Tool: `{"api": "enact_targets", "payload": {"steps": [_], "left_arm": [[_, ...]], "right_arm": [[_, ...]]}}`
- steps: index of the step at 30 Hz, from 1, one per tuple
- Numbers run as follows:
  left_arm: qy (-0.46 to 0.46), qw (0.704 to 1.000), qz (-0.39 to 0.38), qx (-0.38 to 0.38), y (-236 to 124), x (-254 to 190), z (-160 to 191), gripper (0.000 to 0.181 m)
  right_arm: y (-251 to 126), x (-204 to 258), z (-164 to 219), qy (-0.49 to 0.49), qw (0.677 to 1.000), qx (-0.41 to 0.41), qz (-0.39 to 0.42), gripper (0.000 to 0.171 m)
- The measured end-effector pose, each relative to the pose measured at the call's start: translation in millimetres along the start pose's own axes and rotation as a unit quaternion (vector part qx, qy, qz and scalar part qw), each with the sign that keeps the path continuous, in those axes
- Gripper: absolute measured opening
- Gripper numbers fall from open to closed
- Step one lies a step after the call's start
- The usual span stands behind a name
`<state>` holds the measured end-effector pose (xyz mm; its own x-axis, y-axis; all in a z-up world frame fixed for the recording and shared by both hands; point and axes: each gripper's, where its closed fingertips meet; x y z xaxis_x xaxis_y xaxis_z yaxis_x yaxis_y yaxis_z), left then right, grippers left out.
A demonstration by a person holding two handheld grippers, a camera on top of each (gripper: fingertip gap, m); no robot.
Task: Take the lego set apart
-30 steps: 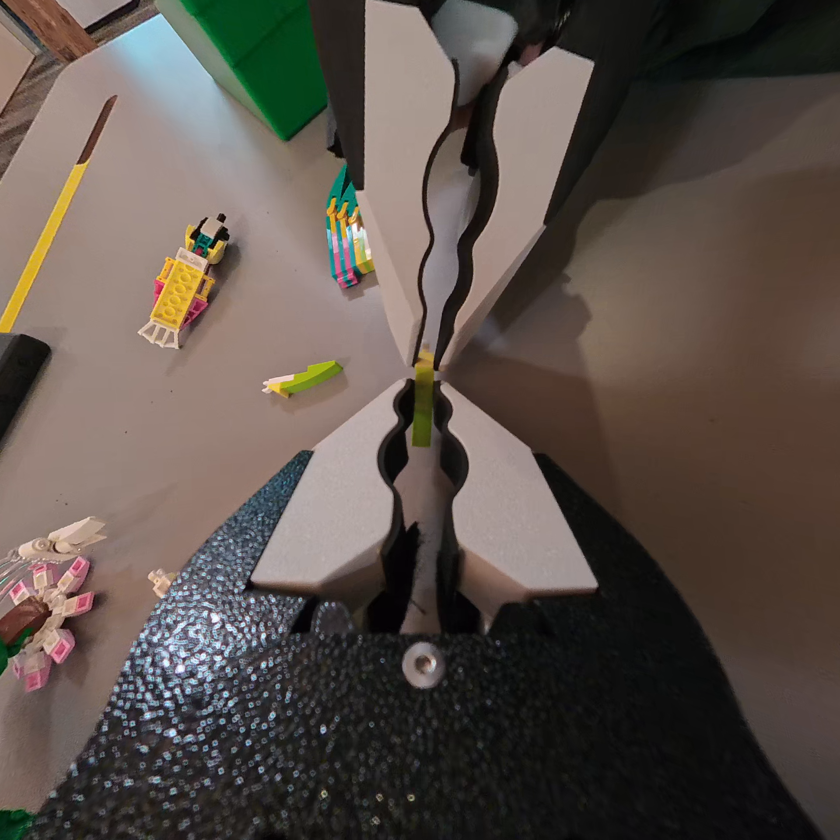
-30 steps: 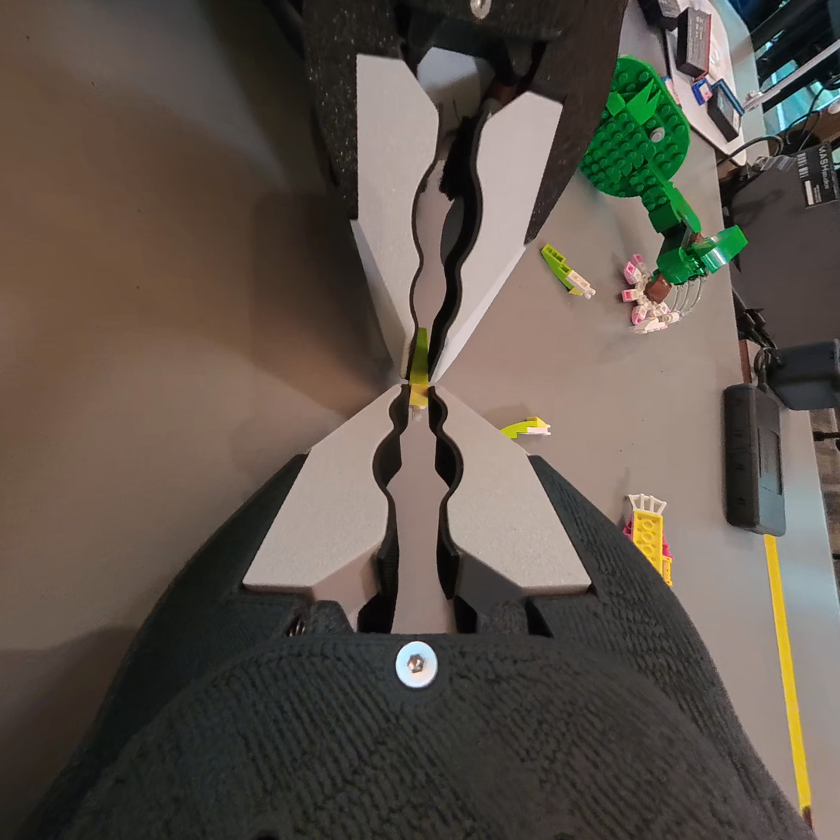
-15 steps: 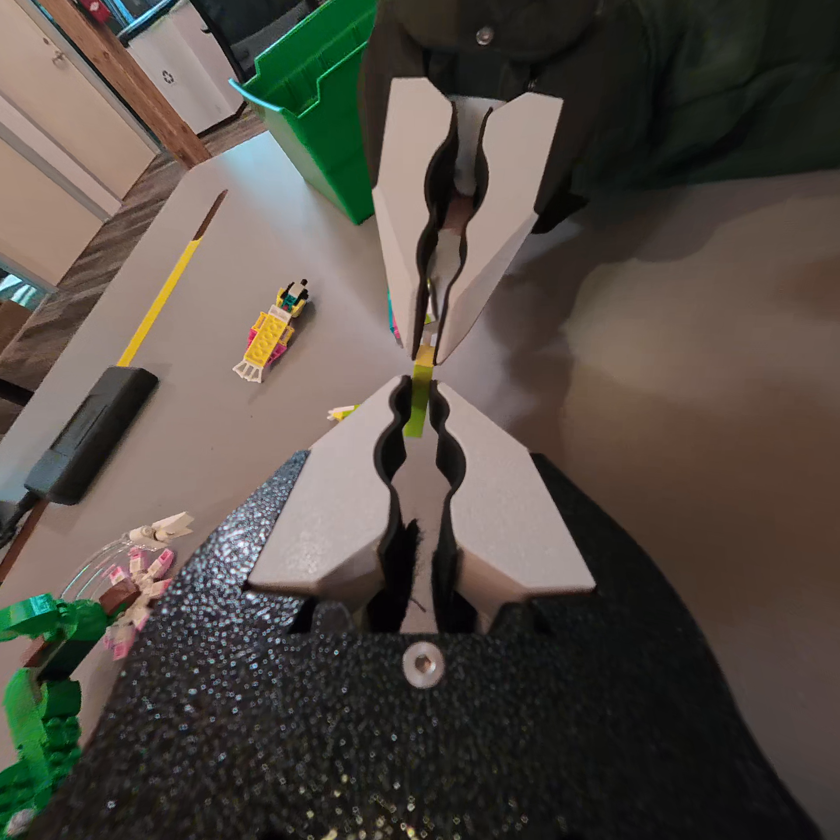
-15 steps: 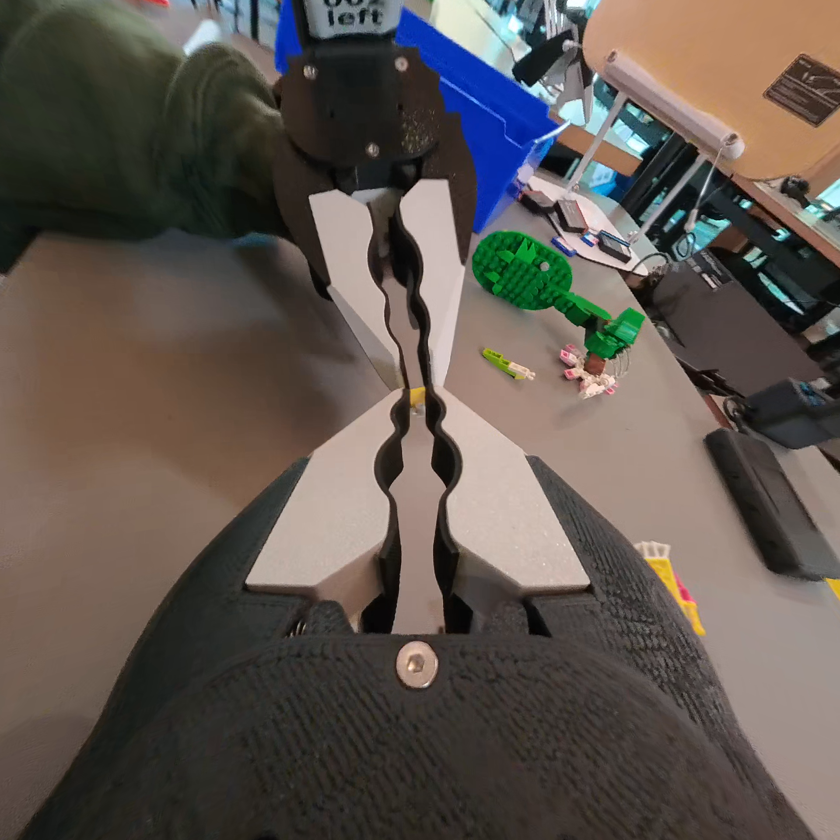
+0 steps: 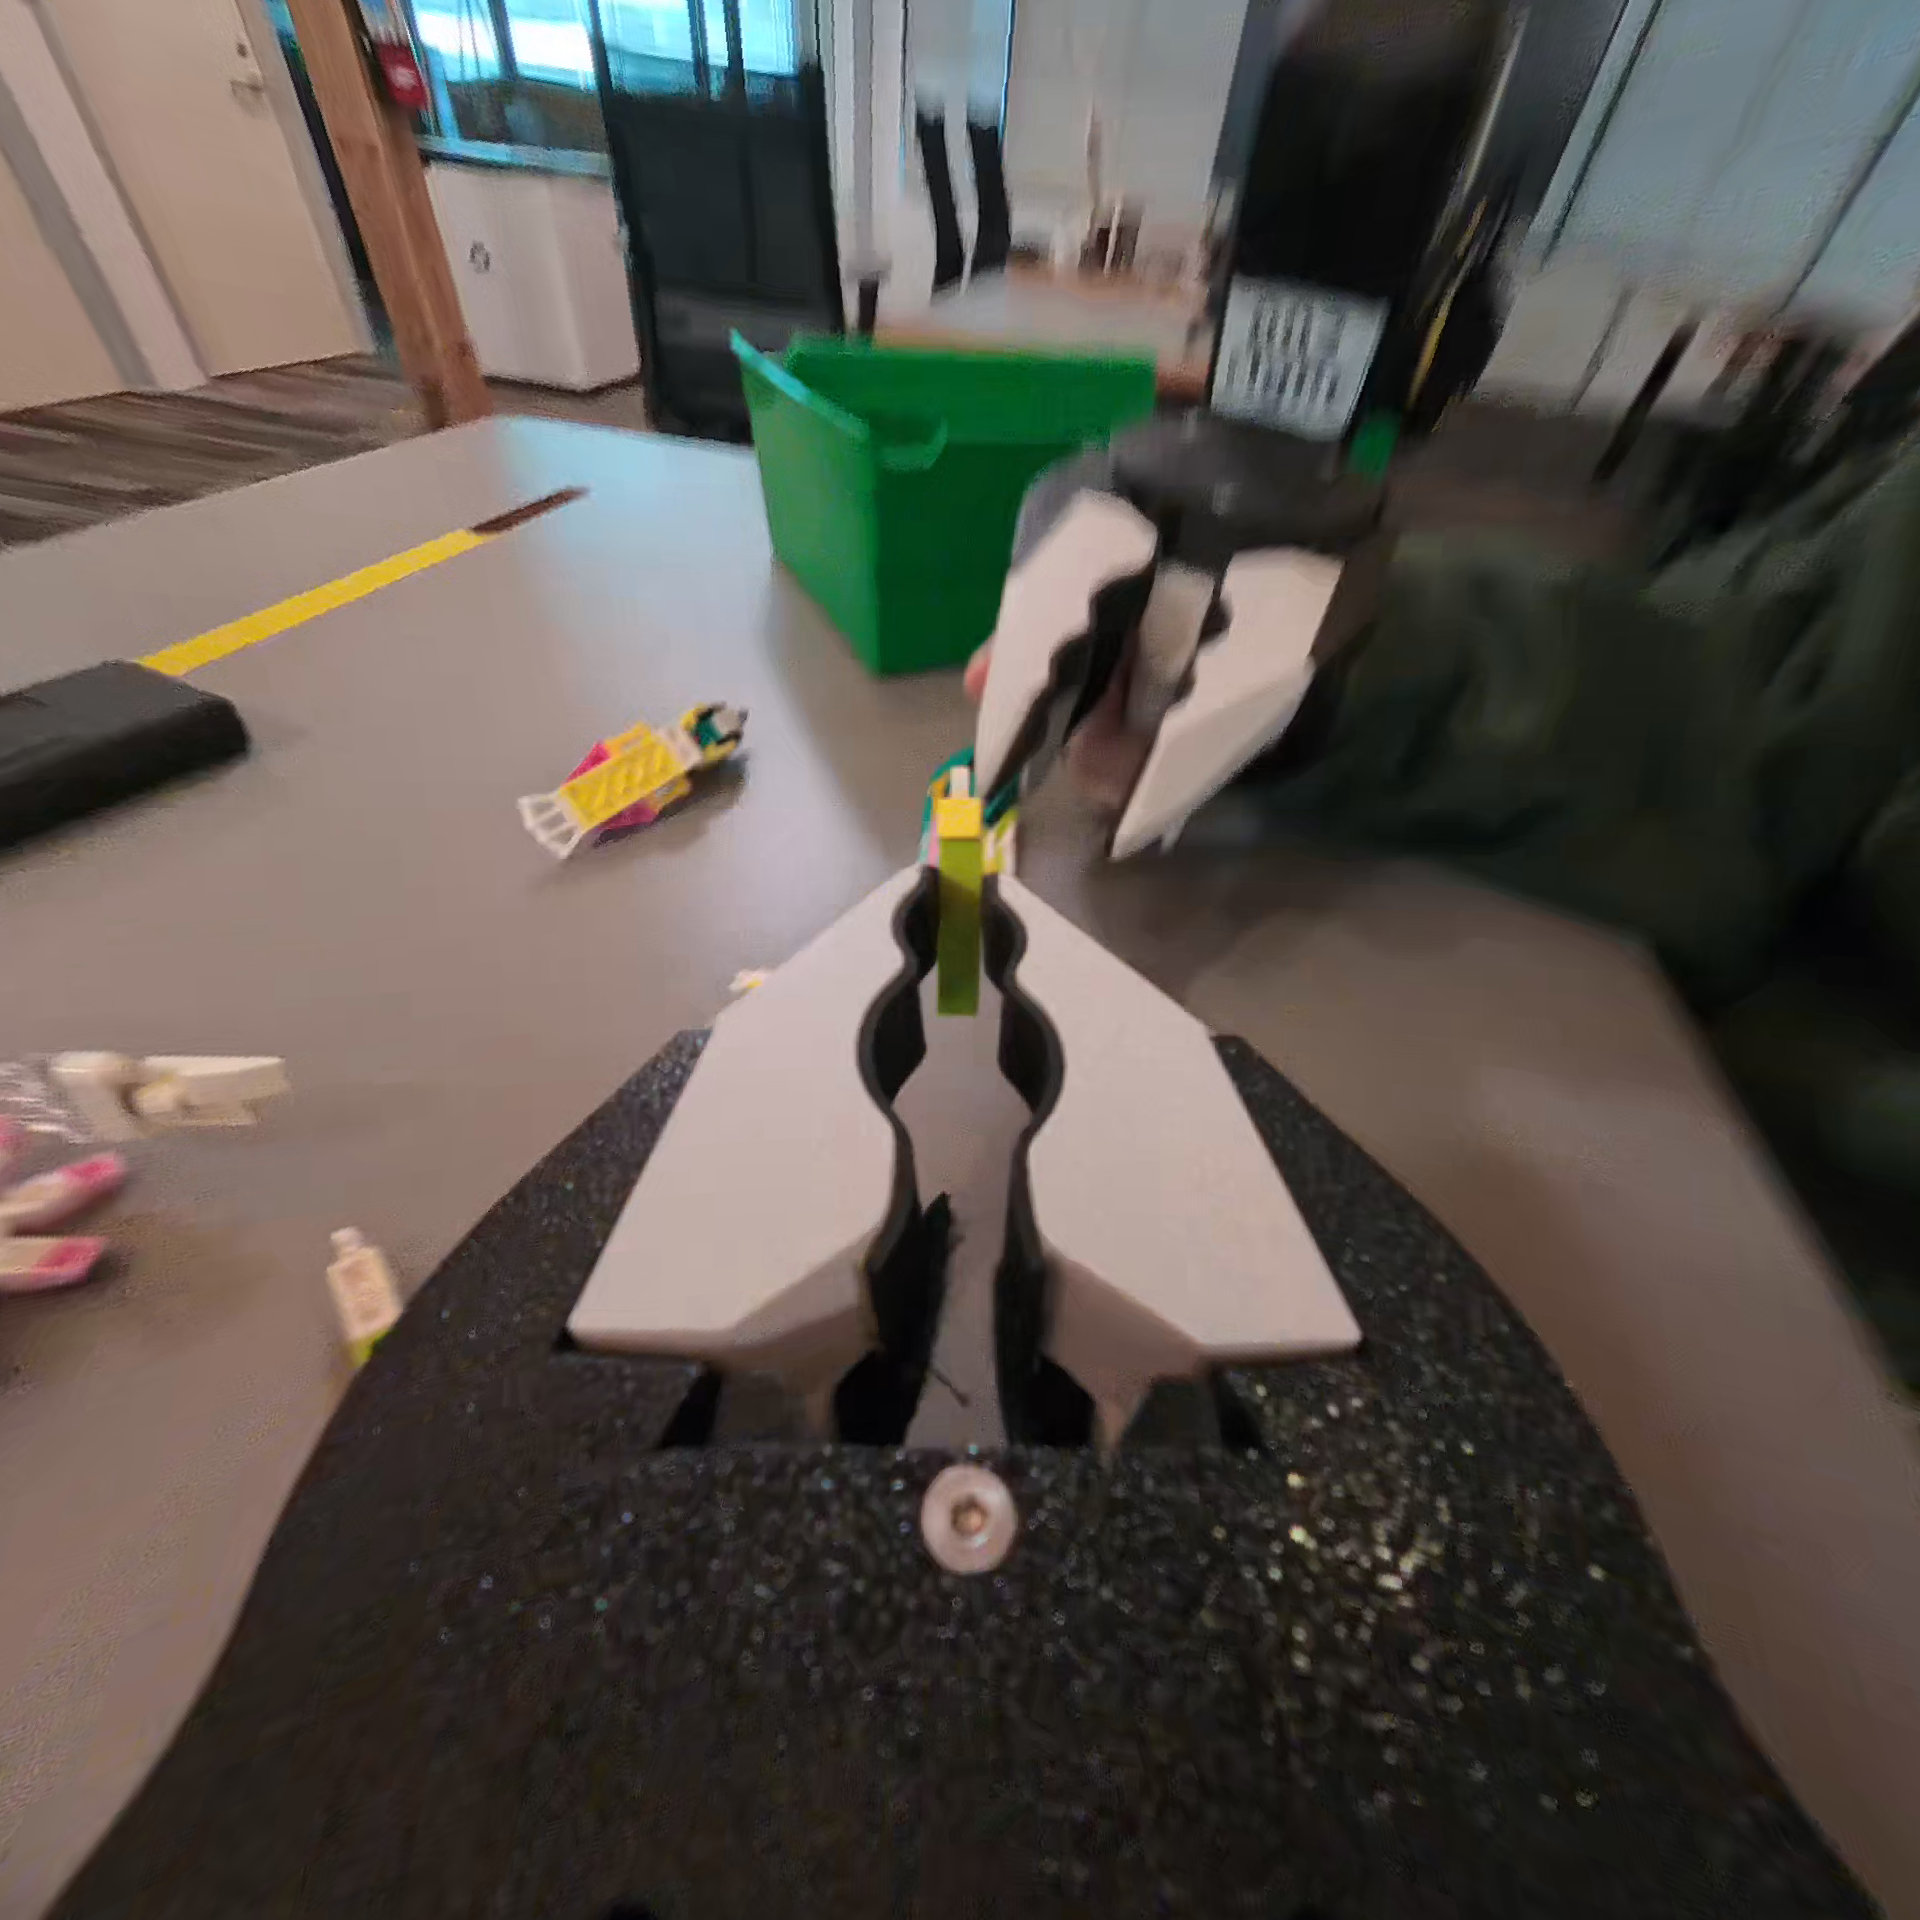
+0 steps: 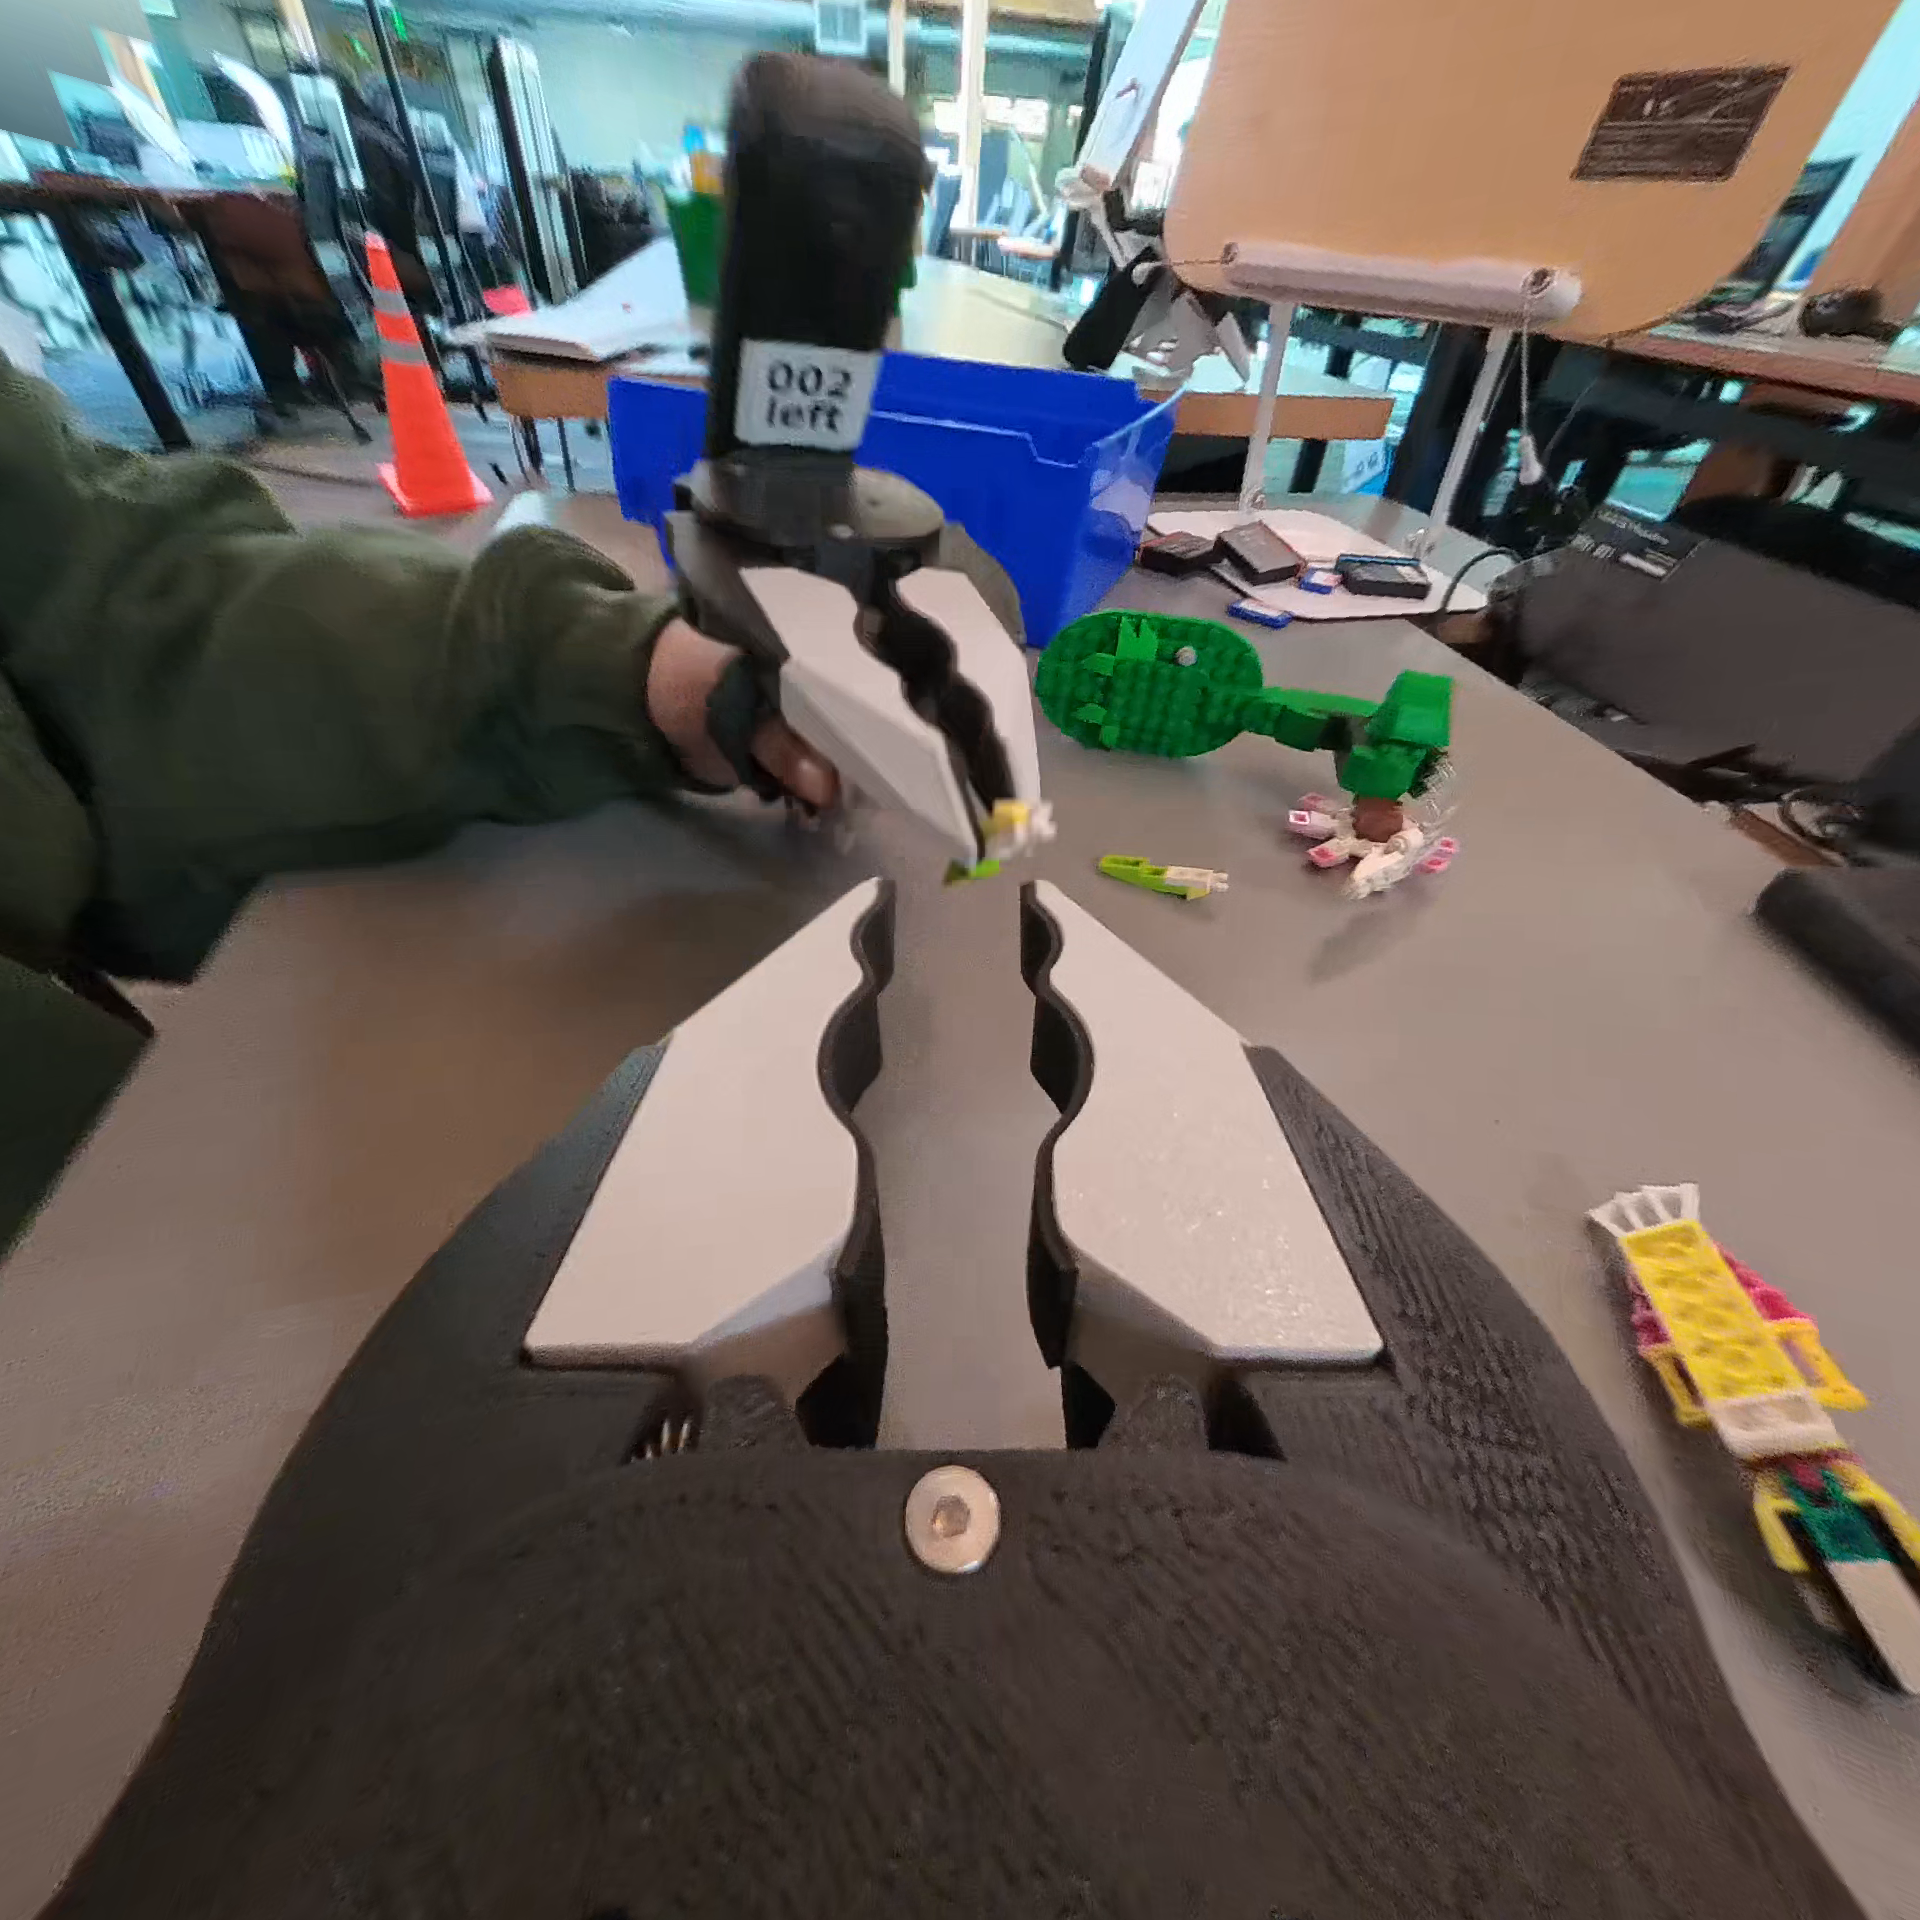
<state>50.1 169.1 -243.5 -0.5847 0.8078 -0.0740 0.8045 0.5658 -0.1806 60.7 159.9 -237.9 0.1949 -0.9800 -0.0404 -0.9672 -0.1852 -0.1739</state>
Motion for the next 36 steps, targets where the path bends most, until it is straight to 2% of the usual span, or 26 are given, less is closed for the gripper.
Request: {"api": "enact_targets", "payload": {"steps": [1,6,11,14,19,22,28,30,36], "left_arm": [[-0.044,0.999,0.022,-0.024,-3,-1,-8,0.006],[-0.144,0.982,0.101,-0.07,-9,-12,-23,0.006],[-0.169,0.974,0.128,-0.081,-9,-19,-27,0.006],[-0.176,0.972,0.131,-0.087,-9,-18,-28,0.006],[-0.185,0.969,0.136,-0.092,-10,-18,-29,0.006],[-0.176,0.971,0.138,-0.083,-7,-21,-26,0.006],[-0.166,0.975,0.127,-0.071,-5,-22,-24,0.006],[-0.17,0.974,0.134,-0.063,-5,-23,-22,0.013],[-0.181,0.97,0.154,-0.054,-5,-28,-20,0.008]], "right_arm": [[0,0,-2,0.013,1.0,-0.013,-0.003,0.019],[3,-2,-19,0.101,0.991,-0.088,-0.021,0.015],[8,1,-27,0.176,0.972,-0.142,-0.056,0.0],[8,2,-29,0.193,0.966,-0.158,-0.065,0.002],[9,-1,-30,0.207,0.962,-0.165,-0.062,0.013],[7,-2,-31,0.217,0.958,-0.176,-0.066,0.005],[6,-1,-28,0.231,0.958,-0.15,-0.077,0.005],[4,-2,-25,0.238,0.958,-0.136,-0.079,0.005],[0,3,-20,0.249,0.957,-0.107,-0.101,0.005]]}}
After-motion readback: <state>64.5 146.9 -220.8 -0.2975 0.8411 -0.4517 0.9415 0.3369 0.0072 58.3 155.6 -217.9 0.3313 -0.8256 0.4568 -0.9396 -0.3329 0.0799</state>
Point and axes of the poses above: each gripper's, where its closed fingertips meet, y out along the fingers, z out of its underside, x = y × z across the jaws, and after that the axes turned 7 degrees about -z, right-handed
